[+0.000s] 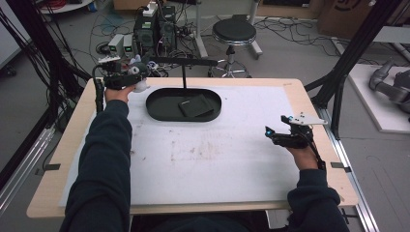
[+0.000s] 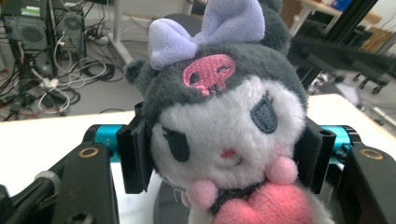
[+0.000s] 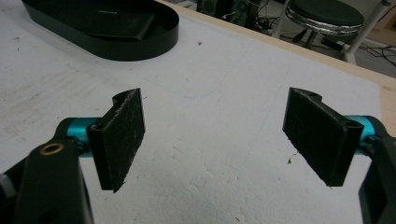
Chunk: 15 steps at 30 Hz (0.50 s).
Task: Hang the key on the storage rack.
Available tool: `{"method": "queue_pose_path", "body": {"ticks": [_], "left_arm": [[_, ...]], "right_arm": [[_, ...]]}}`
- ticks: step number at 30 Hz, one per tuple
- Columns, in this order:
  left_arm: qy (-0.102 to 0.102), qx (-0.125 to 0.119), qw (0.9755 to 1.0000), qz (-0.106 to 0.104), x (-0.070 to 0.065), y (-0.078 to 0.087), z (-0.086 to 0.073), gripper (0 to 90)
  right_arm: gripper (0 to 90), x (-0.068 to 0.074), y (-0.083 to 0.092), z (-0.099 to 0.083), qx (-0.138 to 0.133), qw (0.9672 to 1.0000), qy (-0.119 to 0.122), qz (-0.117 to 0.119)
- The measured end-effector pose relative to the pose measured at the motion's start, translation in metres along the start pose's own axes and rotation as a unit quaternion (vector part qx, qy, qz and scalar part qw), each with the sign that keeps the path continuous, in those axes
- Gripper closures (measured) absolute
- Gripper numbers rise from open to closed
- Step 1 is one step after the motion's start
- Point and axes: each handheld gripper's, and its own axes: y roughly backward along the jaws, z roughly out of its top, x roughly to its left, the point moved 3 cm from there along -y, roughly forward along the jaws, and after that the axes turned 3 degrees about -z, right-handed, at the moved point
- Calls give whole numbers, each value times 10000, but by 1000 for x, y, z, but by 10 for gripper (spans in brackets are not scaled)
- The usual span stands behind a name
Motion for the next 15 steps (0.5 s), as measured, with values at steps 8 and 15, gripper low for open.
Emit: {"method": "queue_pose_path", "body": {"ticks": [8, 15], "left_arm": [[-490, 535, 9970, 278, -12, -18, -19, 348], [-827, 857, 9921, 404, -24, -33, -28, 348]], "right_arm": [[214, 2, -2, 0, 40, 10000, 44, 23], [214, 1, -1, 0, 25, 10000, 30, 29]]}}
